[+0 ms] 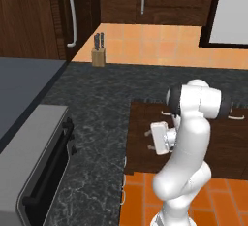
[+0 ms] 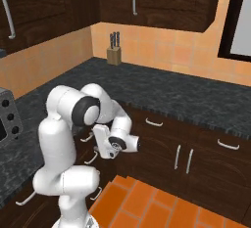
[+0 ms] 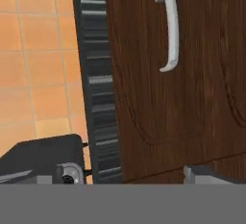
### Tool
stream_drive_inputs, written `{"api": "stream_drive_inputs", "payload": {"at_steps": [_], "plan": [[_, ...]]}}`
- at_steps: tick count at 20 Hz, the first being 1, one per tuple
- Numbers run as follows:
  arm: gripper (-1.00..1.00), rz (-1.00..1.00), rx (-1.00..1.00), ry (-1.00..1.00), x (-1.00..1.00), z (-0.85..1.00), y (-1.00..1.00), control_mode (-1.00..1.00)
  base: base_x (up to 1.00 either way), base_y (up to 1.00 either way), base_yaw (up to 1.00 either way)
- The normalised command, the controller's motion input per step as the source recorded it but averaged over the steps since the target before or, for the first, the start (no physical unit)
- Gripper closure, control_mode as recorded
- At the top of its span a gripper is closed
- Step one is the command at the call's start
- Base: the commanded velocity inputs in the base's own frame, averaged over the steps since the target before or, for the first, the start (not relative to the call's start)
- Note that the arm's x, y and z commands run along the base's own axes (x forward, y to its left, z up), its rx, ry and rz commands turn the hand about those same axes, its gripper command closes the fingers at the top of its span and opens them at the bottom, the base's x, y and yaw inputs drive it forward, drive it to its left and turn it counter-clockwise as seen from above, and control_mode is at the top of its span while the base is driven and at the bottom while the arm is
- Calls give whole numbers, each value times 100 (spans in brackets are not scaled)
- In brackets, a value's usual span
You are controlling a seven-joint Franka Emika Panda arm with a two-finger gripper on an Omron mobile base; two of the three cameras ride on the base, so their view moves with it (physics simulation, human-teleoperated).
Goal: Take a straw from the drawer in front and place it inside the glass cup on the dining counter.
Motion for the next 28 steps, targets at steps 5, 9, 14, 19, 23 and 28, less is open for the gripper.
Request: {"api": "stream_drive_inputs", "payload": {"at_steps": [5,9,14,19,23,28], "plan": [[-100,10,4,-18,22,-31,25,-100,0,0,0],[-100,5,1,-14,26,-20,25,-100,0,0,0],[-100,0,0,-5,35,-15,27,-100,0,0,0],[-100,0,0,-7,17,-1,39,-100,0,0,0],[-100,0,-2,-6,0,-1,37,-100,0,0,0],[-100,0,-3,-1,2,-18,18,-100,0,0,0]]}}
